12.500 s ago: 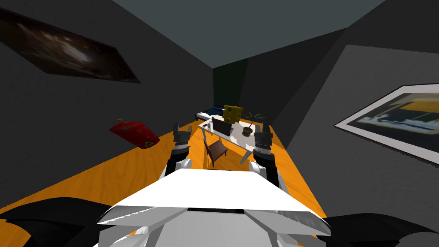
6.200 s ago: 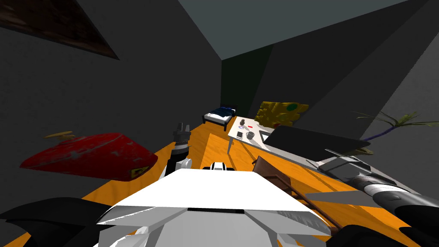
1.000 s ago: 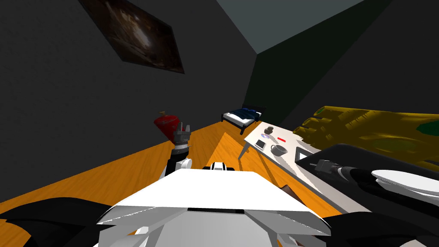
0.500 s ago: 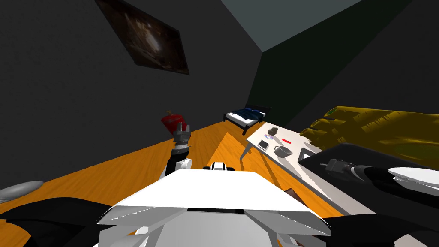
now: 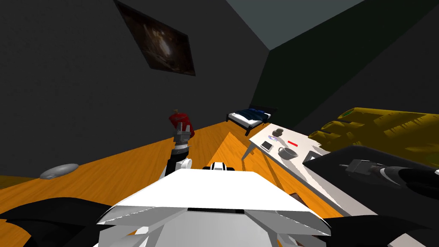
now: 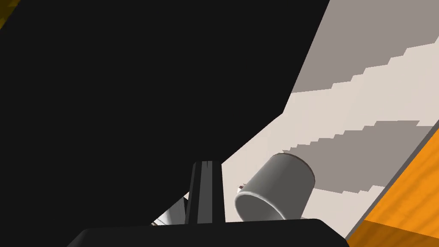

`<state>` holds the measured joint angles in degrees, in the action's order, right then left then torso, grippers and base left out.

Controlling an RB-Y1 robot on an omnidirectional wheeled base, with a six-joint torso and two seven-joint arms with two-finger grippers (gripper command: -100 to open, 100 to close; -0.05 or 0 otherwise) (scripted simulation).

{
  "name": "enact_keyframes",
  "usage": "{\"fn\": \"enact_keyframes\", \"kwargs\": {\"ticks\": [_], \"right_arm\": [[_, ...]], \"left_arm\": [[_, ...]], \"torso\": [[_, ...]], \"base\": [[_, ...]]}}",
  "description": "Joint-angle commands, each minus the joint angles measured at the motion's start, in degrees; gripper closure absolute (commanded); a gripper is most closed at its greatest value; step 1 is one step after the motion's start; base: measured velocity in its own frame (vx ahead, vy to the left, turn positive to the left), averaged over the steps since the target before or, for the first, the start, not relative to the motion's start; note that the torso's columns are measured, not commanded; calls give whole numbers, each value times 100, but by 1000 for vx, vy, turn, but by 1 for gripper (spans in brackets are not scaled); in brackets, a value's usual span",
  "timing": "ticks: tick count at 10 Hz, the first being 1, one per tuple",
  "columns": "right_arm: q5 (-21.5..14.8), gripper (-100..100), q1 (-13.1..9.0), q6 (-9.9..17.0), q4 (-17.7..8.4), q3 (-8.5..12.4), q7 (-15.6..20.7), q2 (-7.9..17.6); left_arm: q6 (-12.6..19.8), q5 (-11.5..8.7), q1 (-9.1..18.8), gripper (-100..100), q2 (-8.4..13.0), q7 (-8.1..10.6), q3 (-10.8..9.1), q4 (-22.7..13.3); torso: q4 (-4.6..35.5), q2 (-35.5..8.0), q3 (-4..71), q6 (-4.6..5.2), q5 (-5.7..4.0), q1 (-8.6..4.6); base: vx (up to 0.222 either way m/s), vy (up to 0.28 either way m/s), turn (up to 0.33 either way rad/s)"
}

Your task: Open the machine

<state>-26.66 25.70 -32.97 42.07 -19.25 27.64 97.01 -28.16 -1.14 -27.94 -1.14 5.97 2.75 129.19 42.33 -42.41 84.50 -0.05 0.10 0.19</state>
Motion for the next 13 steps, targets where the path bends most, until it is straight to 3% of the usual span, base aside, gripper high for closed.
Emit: {"fn": "enact_keyframes", "kwargs": {"ticks": [1, 3, 4, 5, 6, 7, 8, 9, 10, 11, 12, 13], "right_arm": [[42, 100, -611, -49, -559, -512, -142, 112], [16, 100, -853, -49, -699, -924, -142, 112], [42, 100, -807, -49, -699, -924, -142, 112], [298, 100, -1121, -357, -987, -1192, 33, 389], [682, 100, -675, -330, -839, -1143, 33, 551], [682, 100, -560, -396, -862, -1218, 33, 551], [682, 100, -633, -406, -949, -1370, 33, 551], [682, 100, -879, -406, -1186, -1550, 33, 551], [673, 100, -1356, -406, -1517, -1780, 33, 551], [682, 100, -1208, -406, -1492, -1815, 33, 551], [550, 100, -1482, -406, -1600, -1815, 33, 551], [682, 100, -1482, -406, -1600, -1815, 33, 551]], "left_arm": [[0, 0, -1, 0, 0, 0, -1, 0], [0, 0, -2, 0, 1, 0, -1, 0], [0, 0, -2, 0, 1, 0, -1, 0], [0, 0, -2, 0, 1, 0, -1, 0], [0, 0, 0, 0, 0, 0, 0, 0], [0, 0, 0, 0, 0, 0, 0, 0], [0, 0, -1, 0, 0, 0, -1, 0], [0, 0, -2, 0, 1, 0, -1, 0], [0, 0, -2, 0, 1, 0, -1, 0], [0, 0, -2, 0, 1, 0, -2, 0], [0, 0, -2, 0, 1, 0, -1, 0], [0, 0, -2, 0, 1, 0, -1, 0]], "torso": [[-2, 10, 3, 13, -7, -12], [-11, 29, 18, 3, -16, -33], [-10, 27, 16, 3, -14, -28], [-7, 19, 11, 4, -12, -22], [-1, -5, 0, -15, 2, 6], [3, -12, -9, 4, -1, 1], [0, 4, -2, 15, -12, -24], [-7, 23, 11, 10, -18, -37], [-12, 33, 20, 2, -18, -36], [-11, 31, 21, 1, -9, -23], [-9, 23, 13, 3, -12, -19], [-5, 13, 8, 5, -7, -14]], "base": [[-24, 16, -60], [2, -3, -5], [9, -6, 4], [-88, 50, 326], [-127, 53, 281], [-71, 24, 37], [-20, 9, -39], [2, 0, -20], [9, -6, 4], [9, -8, 6], [8, -3, 5], [0, 0, 0]]}}
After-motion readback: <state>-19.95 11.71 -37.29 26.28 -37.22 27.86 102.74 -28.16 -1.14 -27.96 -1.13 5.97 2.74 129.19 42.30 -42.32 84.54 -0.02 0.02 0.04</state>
